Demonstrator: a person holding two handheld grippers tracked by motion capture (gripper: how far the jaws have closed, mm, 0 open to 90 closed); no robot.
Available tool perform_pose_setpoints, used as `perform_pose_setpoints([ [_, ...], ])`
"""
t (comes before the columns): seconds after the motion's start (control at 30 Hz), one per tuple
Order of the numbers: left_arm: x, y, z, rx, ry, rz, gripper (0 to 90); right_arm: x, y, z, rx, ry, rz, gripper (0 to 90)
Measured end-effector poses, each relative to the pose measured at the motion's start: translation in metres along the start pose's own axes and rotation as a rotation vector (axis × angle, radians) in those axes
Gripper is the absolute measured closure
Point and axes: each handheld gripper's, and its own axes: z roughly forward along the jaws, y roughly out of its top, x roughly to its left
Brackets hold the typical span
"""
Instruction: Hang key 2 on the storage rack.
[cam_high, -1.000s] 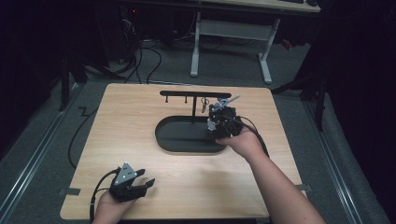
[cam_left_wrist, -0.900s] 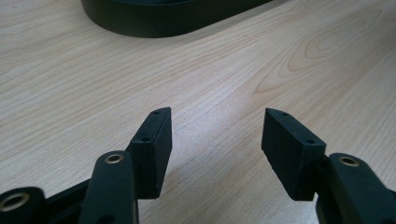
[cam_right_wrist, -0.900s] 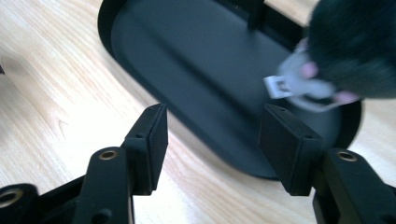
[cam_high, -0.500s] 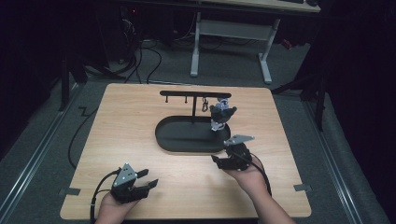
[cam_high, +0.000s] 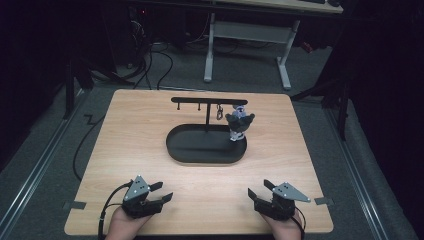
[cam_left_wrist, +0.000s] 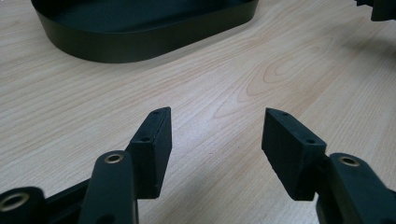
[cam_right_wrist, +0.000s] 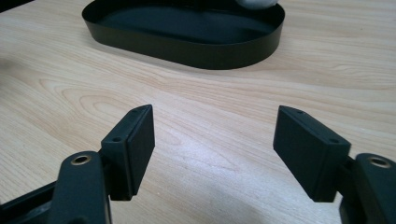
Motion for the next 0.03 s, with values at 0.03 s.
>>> perform_pose_setpoints([
  [0.03, 0.0, 0.0, 0.0, 0.0, 0.0, 0.0, 42.9, 0.0005, 0.0007, 0.0012, -0.005, 0.003, 0.004, 28.0],
])
